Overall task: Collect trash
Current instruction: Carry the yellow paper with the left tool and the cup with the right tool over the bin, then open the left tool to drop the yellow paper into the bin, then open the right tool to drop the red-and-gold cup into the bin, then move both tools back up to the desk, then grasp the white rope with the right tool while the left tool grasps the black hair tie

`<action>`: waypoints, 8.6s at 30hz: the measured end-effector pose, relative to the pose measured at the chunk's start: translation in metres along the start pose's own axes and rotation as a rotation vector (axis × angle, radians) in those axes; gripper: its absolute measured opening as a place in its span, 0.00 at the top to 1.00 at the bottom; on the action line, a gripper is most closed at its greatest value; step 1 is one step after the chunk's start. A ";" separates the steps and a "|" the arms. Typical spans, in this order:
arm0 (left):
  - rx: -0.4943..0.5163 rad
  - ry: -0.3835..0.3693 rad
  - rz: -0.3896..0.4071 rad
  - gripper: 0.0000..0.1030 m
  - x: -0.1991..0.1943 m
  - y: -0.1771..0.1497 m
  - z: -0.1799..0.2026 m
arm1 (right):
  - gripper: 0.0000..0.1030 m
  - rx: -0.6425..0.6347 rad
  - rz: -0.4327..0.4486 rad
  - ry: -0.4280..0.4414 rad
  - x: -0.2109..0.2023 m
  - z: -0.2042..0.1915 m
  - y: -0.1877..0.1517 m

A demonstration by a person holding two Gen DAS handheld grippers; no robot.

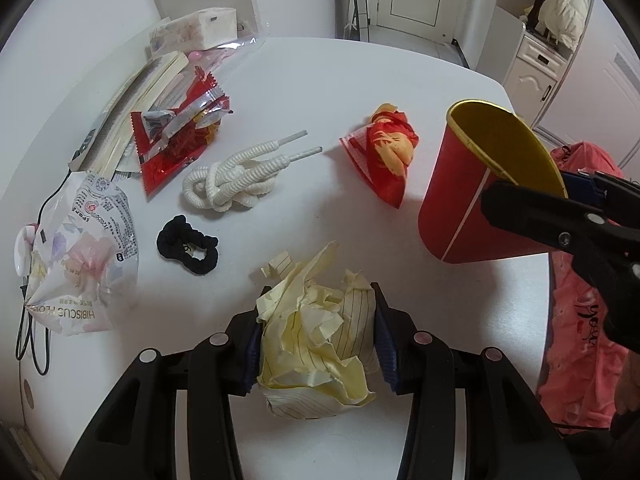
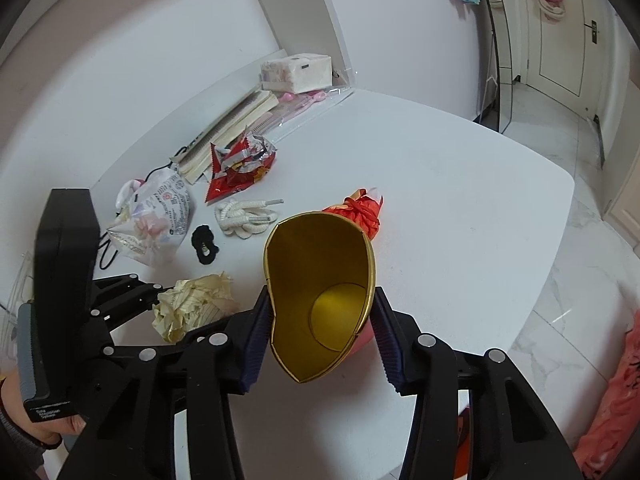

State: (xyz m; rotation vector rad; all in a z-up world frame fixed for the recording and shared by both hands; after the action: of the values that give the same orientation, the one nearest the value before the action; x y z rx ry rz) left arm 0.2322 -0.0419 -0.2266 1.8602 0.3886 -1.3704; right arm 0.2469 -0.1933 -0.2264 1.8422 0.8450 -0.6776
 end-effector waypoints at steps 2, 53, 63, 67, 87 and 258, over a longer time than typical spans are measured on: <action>0.004 0.002 0.006 0.54 -0.003 0.001 0.004 | 0.53 0.006 0.009 0.008 -0.011 0.003 -0.001; 0.198 -0.251 -0.269 0.51 0.172 -0.056 0.313 | 0.53 0.511 -0.177 -0.158 -0.054 0.329 -0.262; 0.178 -0.257 -0.331 0.45 0.234 -0.078 0.318 | 0.53 0.534 -0.237 -0.184 0.017 0.353 -0.286; 0.204 -0.236 -0.369 0.41 0.258 -0.086 0.323 | 0.53 0.540 -0.249 -0.199 0.033 0.363 -0.293; 0.211 -0.211 -0.409 0.15 0.283 -0.095 0.324 | 0.49 0.535 -0.305 -0.212 0.060 0.376 -0.308; -0.256 0.086 0.014 0.23 0.048 0.003 -0.112 | 0.43 -0.494 -0.239 0.160 0.138 -0.100 0.056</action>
State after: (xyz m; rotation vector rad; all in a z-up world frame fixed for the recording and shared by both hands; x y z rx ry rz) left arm 0.3265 0.0291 -0.2558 1.7098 0.5668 -1.1740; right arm 0.3831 -0.0826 -0.2627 1.3730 1.2294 -0.4184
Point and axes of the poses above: each gripper's, at about its wrist camera, not at the fingertips, and x roughly the way its jaws point, z to its right, y to its top, the point moved 4 cm from there along x, roughly the way its jaws point, and after that the axes turned 7 degrees about x, right-handed, at the moved point
